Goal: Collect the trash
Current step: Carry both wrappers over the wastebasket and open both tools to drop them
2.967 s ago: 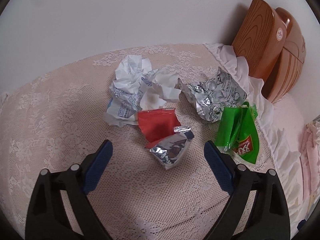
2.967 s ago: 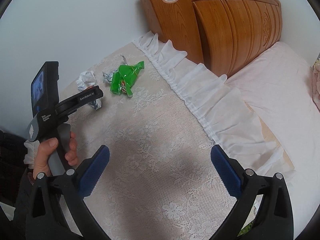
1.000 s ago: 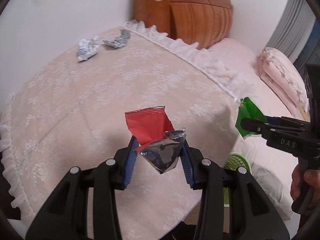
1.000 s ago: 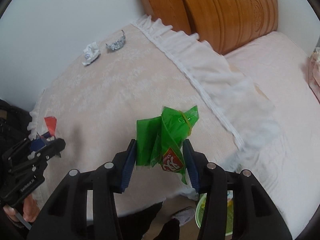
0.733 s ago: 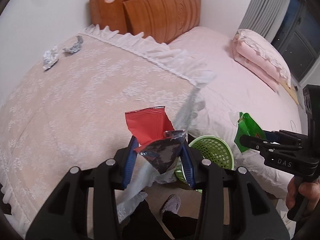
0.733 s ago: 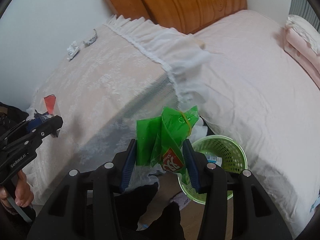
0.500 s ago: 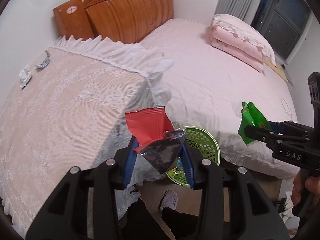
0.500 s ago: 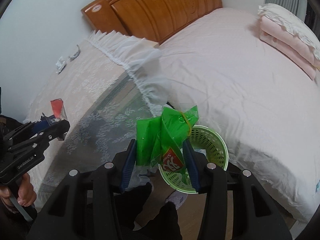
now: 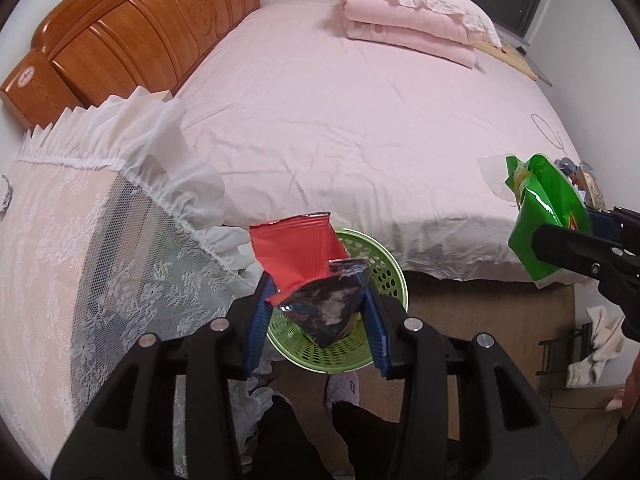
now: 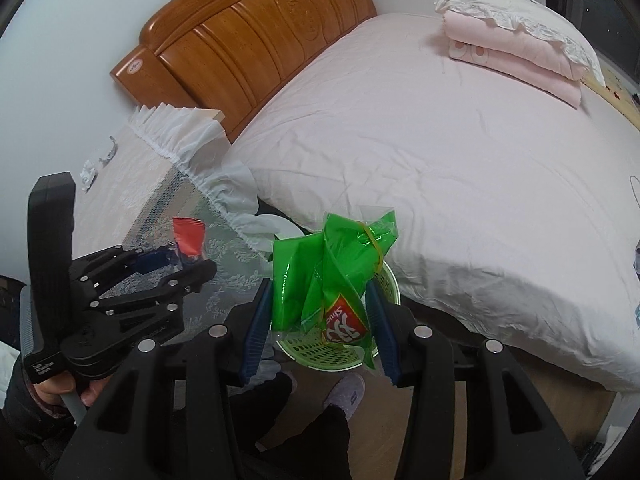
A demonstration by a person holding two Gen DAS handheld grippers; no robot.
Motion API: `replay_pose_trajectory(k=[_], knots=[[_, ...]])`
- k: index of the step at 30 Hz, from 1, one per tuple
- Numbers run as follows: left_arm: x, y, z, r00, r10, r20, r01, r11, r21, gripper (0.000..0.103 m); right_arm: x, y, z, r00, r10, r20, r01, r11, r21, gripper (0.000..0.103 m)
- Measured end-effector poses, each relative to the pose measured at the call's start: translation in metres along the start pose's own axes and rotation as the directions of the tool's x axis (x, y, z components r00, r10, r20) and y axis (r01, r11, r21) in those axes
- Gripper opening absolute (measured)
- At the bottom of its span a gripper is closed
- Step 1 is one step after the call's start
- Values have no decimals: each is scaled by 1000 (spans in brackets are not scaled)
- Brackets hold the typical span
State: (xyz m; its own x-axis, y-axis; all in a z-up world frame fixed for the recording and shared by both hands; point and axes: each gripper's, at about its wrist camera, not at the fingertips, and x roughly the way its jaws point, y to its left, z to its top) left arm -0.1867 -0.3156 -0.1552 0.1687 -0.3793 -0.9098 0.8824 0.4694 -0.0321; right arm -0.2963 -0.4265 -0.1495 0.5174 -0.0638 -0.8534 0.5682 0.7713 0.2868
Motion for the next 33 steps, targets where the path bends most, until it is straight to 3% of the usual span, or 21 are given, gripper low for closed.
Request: replay_pose_trajectory(k=[7, 8, 11, 12, 33], knots=[[0, -13, 7, 1000, -7, 3, 7, 1000, 27, 42, -1, -18, -4, 1000, 0, 5, -1, 1000, 28, 49], [2, -16, 10, 1000, -12, 0, 12, 999, 30, 48, -1, -19, -4, 1000, 0, 4, 0, 1000, 30, 49], [1, -21, 13, 1000, -1, 3, 0, 1000, 25, 88, 0, -22, -4, 1000, -2, 2, 2, 999, 38, 49], [-2, -21, 14, 1000, 1, 17, -1, 1000, 22, 94, 1, -24, -4, 1000, -3, 0, 3, 999, 42, 49], [-55, 21, 13, 995, 13, 94, 0, 990, -141, 95, 26, -14, -3, 998, 7, -60, -5, 1000, 28, 49]])
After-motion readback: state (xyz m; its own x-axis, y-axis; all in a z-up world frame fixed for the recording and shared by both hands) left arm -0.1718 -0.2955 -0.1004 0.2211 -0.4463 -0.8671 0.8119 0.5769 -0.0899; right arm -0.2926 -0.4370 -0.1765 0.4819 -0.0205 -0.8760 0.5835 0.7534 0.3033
